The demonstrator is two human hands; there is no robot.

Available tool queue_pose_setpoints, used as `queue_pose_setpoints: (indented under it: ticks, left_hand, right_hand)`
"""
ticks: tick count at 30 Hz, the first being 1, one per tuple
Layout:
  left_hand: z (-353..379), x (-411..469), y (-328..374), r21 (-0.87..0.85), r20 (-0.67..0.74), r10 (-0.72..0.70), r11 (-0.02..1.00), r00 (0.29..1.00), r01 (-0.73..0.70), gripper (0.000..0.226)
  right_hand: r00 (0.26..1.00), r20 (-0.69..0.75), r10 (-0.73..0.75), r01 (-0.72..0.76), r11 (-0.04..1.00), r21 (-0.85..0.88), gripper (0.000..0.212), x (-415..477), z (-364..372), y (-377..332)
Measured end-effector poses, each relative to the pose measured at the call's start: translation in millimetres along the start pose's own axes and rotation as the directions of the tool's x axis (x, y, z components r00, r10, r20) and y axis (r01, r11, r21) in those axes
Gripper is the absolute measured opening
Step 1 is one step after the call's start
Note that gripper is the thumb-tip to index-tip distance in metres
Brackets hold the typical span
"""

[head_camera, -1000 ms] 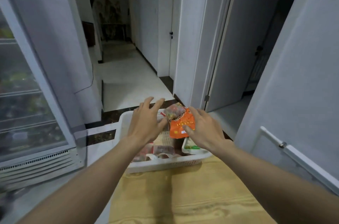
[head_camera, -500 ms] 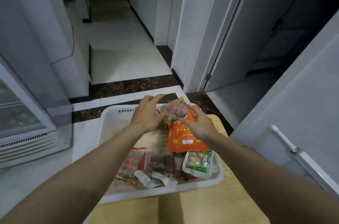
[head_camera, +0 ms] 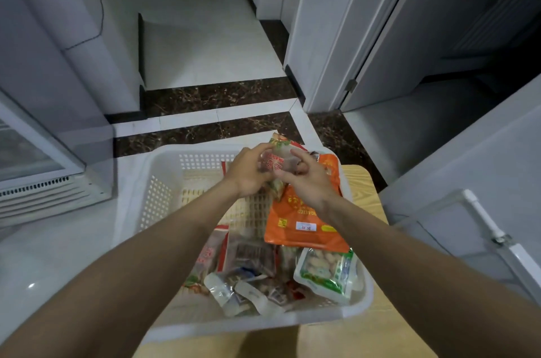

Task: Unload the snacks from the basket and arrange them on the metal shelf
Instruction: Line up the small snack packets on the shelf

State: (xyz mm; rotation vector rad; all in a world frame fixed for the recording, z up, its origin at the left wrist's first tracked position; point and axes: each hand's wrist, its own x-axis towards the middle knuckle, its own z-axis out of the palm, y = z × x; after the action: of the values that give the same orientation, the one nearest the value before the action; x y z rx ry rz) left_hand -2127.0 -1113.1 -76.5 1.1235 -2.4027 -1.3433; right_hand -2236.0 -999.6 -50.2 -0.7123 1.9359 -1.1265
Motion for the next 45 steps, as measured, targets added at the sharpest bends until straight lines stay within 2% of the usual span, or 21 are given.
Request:
queue_pose_setpoints:
  ticks: [5,10,13,16,19,21,23,27,30,34,36,39,41,45]
  left_hand:
    - [5.8,-4.1,-7.0,-0.239,0.043,-0.044,0.969,0.998,0.053,0.054]
    - [4.9,-13.8,-2.2,-0.458,0.02,-0.027,0.888,0.999,0.033,0.05]
    - [-1.2,-22.0,7.9,-0.541,0.055,0.009,0.841,0.998,0.022,0.046]
    - [-0.2,-23.2,5.3,-0.577,-0.005,-0.011,0.816,1.0,0.006,0.037]
    - [6.2,-18.1,-12.3,-0.415,-0.176,-0.08,0.91,0.981,0.0,0.027]
    - [7.1,-14.8,-29.3,-0.197,-0.257,-0.064,0.98,0.964,0.013,0.029]
    - [5.3,-10.2,-46.5,0.053,-0.252,-0.021,0.998,0.967,0.035,0.034]
    - [3.1,-0.5,-59.2,0.432,-0.048,0.018,0.902,0.999,0.005,0.045]
    - [4.9,5.1,-60.2,0.642,-0.015,0.089,0.764,0.996,-0.059,0.046]
    - [8.9,3.6,-65.5,0.738,0.113,0.127,0.653,0.985,-0.169,0.05]
    - [13.6,2.1,-70.0,0.741,0.123,0.154,0.643,0.98,-0.194,0.052]
    - [16.1,0.0,-75.6,0.661,0.059,0.141,0.736,0.988,-0.145,0.063]
    - [12.6,-5.6,-77.9,0.594,0.071,0.095,0.795,0.993,-0.118,0.069]
    - [1.9,-26.2,-73.7,0.447,0.105,0.016,0.892,0.994,-0.062,0.055]
  right_hand:
    - [0.999,0.036,0.017,-0.016,1.0,-0.02,0.071,7.5,9.4,3.7]
    - [0.998,0.039,-0.05,0.05,0.999,-0.003,0.064,5.3,9.2,-0.7]
    - [0.993,0.071,-0.1,0.096,0.994,0.055,0.055,2.7,1.2,-6.1]
    - [0.99,0.048,-0.136,0.134,0.989,0.056,0.052,5.3,-6.6,-9.7]
    - [0.993,0.05,-0.105,0.103,0.994,0.033,0.054,8.7,-11.3,-9.0]
    - [0.994,0.062,-0.086,0.084,0.996,0.028,0.054,10.1,-13.5,-7.6]
    - [0.994,0.064,-0.09,0.09,0.996,0.005,0.054,11.9,-16.6,-6.2]
    - [0.995,0.073,-0.072,0.07,0.997,0.026,0.056,14.3,-24.9,-3.7]
    - [0.995,0.086,-0.055,0.053,0.998,0.029,0.056,14.6,-30.8,-3.5]
    - [0.994,0.102,-0.041,0.037,0.998,0.045,0.055,16.1,-33.0,-3.8]
    - [0.994,0.105,-0.035,0.029,0.998,0.06,0.056,16.7,-33.3,-3.8]
    - [0.994,0.104,-0.026,0.02,0.998,0.065,0.056,16.6,-34.4,-2.8]
    - [0.994,0.101,-0.037,0.031,0.998,0.059,0.057,14.4,-35.2,-3.9]
    - [0.99,0.119,-0.08,0.073,0.995,0.063,0.054,2.6,-36.5,-14.0]
